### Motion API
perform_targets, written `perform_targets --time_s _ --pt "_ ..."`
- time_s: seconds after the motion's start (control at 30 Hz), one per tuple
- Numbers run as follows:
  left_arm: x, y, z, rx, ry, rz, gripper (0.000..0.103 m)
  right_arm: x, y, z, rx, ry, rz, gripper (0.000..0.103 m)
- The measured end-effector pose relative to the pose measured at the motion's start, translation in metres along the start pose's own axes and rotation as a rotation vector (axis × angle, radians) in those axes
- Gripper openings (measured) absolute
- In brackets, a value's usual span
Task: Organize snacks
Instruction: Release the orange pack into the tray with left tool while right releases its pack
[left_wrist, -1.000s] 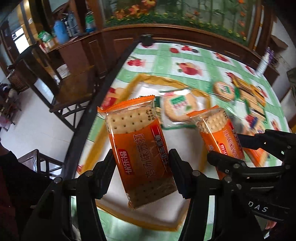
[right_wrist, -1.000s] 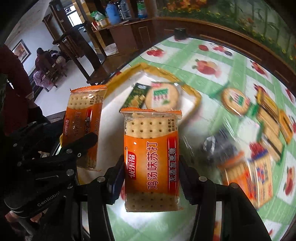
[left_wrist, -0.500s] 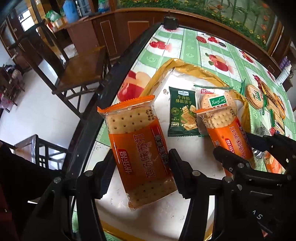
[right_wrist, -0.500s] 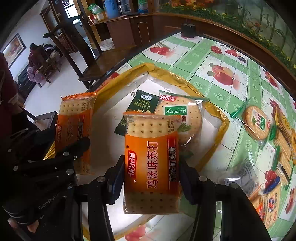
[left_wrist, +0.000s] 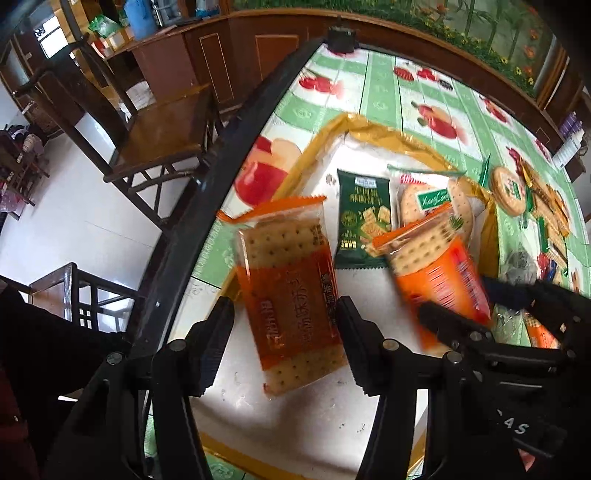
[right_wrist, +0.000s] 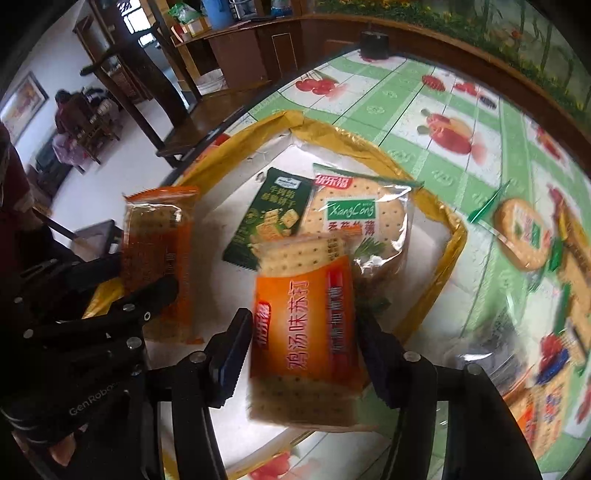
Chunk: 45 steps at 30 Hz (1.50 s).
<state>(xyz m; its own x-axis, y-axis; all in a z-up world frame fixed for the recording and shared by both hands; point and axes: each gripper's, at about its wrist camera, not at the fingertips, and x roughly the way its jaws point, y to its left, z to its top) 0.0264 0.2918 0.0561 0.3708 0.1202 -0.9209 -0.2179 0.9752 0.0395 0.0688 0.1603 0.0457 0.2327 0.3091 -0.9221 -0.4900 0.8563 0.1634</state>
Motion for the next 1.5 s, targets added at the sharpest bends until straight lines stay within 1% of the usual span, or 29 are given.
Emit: perform_targets --time_s 0.1,0.2,0.23,0.3,0.43,0.57,0.67,0.83,0.87,0.97,1.07,1.2,1.3,1.37,1.43,1.5 --pt "-0.004 0.001 0.001 0.01 -0.008 0.023 0.056 0.0 -0.006 -0.002 0.076 0.038 0.096 0.06" --pt "-0.003 0.001 0.001 0.009 -0.006 0.034 0.056 -0.002 -0.007 -0.004 0.114 0.044 0.145 0.06" --pt "-0.002 0.0 0.001 0.009 -0.005 0.036 0.056 -0.002 -0.007 -0.004 0.122 0.046 0.147 0.06" --pt "-0.002 -0.003 0.0 0.018 -0.013 0.048 0.056 -0.003 -0.005 -0.005 0.113 0.045 0.109 0.06" --pt "-0.006 -0.01 -0.005 0.024 -0.034 0.077 0.056 -0.01 -0.005 -0.009 0.096 0.028 0.093 0.06" --pt "-0.014 -0.021 -0.012 0.015 -0.06 0.066 0.056 -0.023 -0.005 -0.018 0.035 0.007 0.04 0.063" --pt "-0.024 -0.034 -0.017 0.023 -0.094 0.063 0.056 -0.035 -0.01 -0.027 0.022 -0.012 0.013 0.066" --pt "-0.039 -0.065 -0.03 0.047 -0.117 0.037 0.056 -0.055 -0.03 -0.05 0.046 -0.029 0.022 0.066" --pt "-0.042 -0.072 -0.033 0.051 -0.116 0.026 0.056 -0.06 -0.036 -0.058 0.049 -0.031 0.019 0.067" --pt "-0.049 -0.099 -0.045 0.067 -0.105 -0.04 0.056 -0.074 -0.052 -0.081 0.059 -0.04 0.014 0.067" --pt "-0.049 -0.133 -0.059 0.089 -0.06 -0.108 0.056 -0.091 -0.069 -0.107 0.062 -0.057 0.005 0.068" --pt "-0.041 -0.173 -0.069 0.116 -0.008 -0.123 0.056 -0.109 -0.104 -0.141 0.085 -0.083 -0.043 0.068" --pt "-0.033 -0.191 -0.071 0.088 0.046 -0.146 0.056 -0.12 -0.146 -0.161 0.146 -0.098 -0.092 0.068" --pt "-0.03 -0.2 -0.073 0.071 0.07 -0.158 0.056 -0.125 -0.176 -0.169 0.198 -0.1 -0.107 0.068" --pt "-0.028 -0.208 -0.076 0.067 0.077 -0.153 0.056 -0.128 -0.21 -0.173 0.245 -0.111 -0.137 0.069" --pt "-0.028 -0.214 -0.079 0.065 0.087 -0.15 0.056 -0.128 -0.232 -0.169 0.263 -0.112 -0.144 0.069"
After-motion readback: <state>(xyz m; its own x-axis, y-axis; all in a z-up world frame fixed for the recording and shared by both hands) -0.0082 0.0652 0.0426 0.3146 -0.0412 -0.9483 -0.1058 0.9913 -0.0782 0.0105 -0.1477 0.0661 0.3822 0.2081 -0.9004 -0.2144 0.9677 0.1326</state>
